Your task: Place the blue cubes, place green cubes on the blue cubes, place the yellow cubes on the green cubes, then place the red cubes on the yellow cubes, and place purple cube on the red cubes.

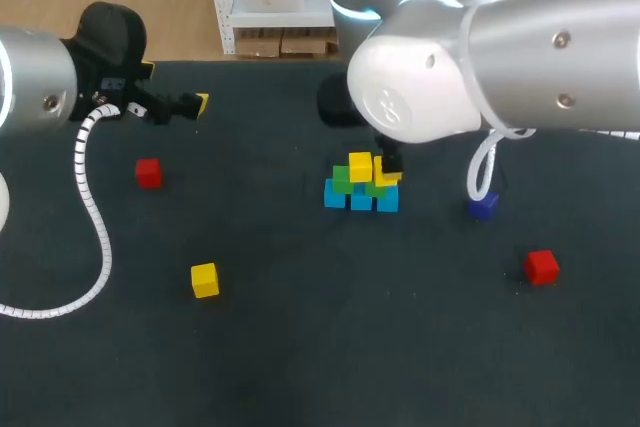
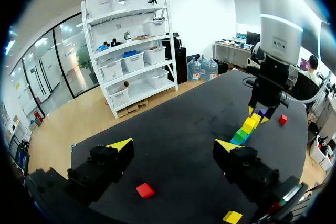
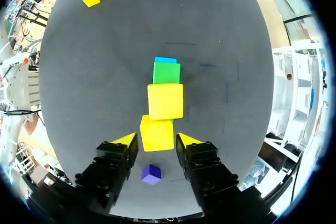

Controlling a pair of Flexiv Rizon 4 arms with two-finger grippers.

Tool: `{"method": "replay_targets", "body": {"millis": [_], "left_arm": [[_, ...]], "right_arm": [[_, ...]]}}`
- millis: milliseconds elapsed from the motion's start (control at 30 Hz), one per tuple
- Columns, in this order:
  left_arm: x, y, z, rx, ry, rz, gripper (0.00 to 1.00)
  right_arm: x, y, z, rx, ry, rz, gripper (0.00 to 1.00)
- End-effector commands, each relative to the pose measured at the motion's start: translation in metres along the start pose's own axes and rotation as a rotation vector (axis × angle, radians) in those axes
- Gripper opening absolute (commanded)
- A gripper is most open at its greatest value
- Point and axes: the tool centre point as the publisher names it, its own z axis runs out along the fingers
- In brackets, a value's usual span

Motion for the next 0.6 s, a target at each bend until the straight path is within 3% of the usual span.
{"method": "replay_targets", "body": {"millis": [33,167,300,600], "left_arm": [[0.0007,0.0016,-0.0002,0.007,-0.003,0.001,1.00],[0.0007,0.0016,-0.0002,0.007,-0.003,0.001,1.00],[0.0007,0.0016,-0.0002,0.007,-0.003,0.001,1.00],[0.0007,0.0016,-0.0002,0.007,-0.003,0.001,1.00]], "right_arm": [[0.0001,0.0005,0.0006,0.002,-0.002,0.002,0.50],[0.0000,0.0000,0.0009,0.001,-0.006,0.005,0.45],[-0.0004,-0.0008,0.0009,0.001,-0.011,0.011,0.33],[-0.0022,0.0000,0.0006,-0.007,-0.019,0.027,0.31]]}}
